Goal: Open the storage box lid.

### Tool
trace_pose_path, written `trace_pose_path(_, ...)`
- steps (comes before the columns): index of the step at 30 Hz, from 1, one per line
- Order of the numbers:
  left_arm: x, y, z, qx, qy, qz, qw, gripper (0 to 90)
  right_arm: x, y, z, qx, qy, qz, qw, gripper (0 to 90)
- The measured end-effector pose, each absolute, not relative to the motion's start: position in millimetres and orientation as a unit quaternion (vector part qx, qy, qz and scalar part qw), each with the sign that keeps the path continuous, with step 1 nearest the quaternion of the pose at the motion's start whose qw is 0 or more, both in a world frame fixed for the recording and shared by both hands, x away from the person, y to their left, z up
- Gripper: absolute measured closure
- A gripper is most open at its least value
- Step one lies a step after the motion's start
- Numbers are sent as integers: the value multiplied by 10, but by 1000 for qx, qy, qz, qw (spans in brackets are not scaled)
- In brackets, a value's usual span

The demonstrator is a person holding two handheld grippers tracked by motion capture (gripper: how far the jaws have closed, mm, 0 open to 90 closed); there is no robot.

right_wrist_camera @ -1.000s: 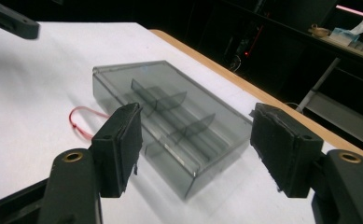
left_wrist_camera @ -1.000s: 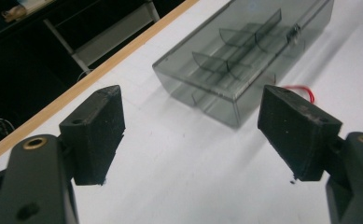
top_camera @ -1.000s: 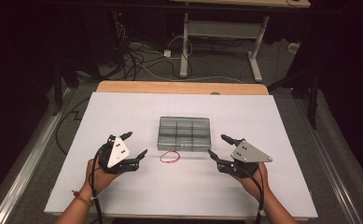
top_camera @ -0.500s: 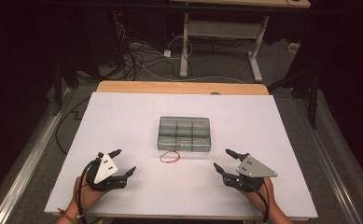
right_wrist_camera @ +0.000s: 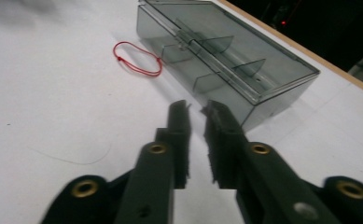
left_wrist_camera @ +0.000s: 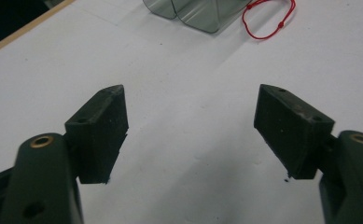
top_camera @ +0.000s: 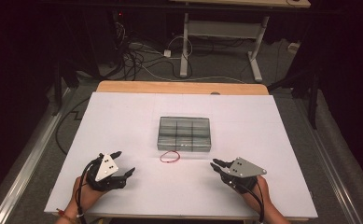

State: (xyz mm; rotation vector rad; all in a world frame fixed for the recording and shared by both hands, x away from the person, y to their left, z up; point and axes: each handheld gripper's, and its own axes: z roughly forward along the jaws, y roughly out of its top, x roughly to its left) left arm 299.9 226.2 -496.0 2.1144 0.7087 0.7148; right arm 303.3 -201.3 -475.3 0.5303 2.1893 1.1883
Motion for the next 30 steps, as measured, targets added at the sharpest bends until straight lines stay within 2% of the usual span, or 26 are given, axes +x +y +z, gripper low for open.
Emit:
trace_pose_path(1,3015,2253,-4960,833,281,281,386,366,3033,-2008,-4755,198,823,445,292,847)
trace_pose_path(2,3033,2244,-4959,834,285,277,383,452,3035,-2004,-4755,201,825,444,286,887)
trace_pose_path(3,3059,2241,-4956,837,278,272,384,452,3035,-2004,-4755,201,825,444,286,887)
trace_pose_path(4,3073,2228,-4959,841,280,267,378,528,3043,-2004,-4759,201,828,439,287,895)
trace_pose_path(5,3096,2215,-4955,842,280,268,375,528,3043,-2004,-4759,201,828,439,287,895)
trace_pose_path(6,3114,2207,-4950,843,280,263,376,598,3050,-2002,-4761,201,829,437,286,895)
trace_pose_path(9,3161,2157,-4924,847,281,259,370,712,3093,-2002,-4714,194,830,429,299,900)
trace_pose_path(12,3249,2103,-4873,849,281,252,370,809,3167,-1971,-4670,205,827,434,293,900)
trace_pose_path(16,3374,1985,-4802,854,274,249,367,854,3244,-1856,-4683,203,836,424,282,900)
trace_pose_path(23,3728,1748,-4710,858,277,235,362,855,3475,-1468,-4690,181,862,391,266,900)
trace_pose_path(30,3959,1646,-4754,861,288,214,361,854,3729,-1293,-4755,192,866,385,253,900)
